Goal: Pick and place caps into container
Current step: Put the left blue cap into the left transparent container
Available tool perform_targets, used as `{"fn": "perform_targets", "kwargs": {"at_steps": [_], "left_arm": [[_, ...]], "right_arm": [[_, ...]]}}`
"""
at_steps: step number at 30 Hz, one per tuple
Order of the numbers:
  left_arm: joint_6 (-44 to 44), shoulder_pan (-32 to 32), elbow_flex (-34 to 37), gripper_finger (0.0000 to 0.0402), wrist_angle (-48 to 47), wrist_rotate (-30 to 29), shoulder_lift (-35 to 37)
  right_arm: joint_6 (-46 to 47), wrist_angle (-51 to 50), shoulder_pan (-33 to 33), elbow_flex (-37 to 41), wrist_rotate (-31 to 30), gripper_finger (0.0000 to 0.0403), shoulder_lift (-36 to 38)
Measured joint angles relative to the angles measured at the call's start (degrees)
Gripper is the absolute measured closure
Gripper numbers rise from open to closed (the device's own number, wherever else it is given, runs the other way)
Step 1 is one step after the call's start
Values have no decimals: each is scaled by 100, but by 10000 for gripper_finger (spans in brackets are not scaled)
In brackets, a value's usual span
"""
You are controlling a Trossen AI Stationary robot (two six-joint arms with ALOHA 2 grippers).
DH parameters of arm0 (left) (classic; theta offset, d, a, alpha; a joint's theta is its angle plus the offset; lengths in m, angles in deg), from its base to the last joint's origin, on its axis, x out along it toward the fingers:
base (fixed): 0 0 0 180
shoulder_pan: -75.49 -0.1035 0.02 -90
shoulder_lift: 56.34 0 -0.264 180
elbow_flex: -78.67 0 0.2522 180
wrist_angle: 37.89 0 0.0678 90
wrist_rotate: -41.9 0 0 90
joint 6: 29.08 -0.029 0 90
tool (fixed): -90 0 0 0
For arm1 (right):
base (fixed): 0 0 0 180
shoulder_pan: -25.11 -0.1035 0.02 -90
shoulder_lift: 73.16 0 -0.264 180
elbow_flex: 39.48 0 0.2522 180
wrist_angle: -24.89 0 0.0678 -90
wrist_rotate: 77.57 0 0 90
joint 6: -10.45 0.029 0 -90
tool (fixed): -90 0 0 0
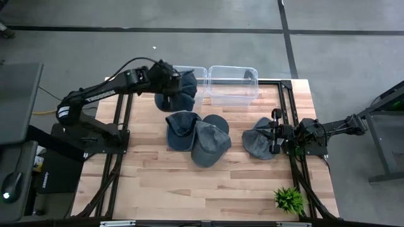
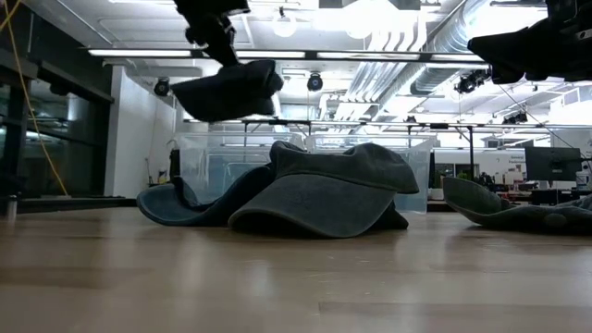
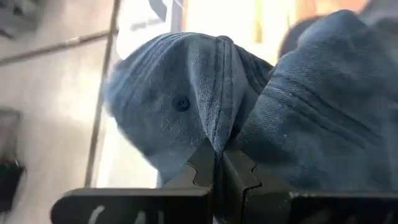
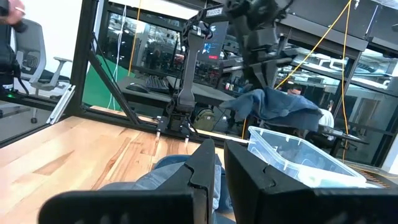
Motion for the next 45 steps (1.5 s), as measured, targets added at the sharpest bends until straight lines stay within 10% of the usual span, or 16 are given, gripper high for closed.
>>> {"fn": "perform_targets", "kwargs": {"at_steps": [14,45], "left_arm": [[-1161,-1280,-620,401,690,595,-1400],[-970,-1101,-920,401,170,-372,-2204]], "right_arm": [[0,0,0,2,2,370,0],[0,1,0,0,0,371,0]]}}
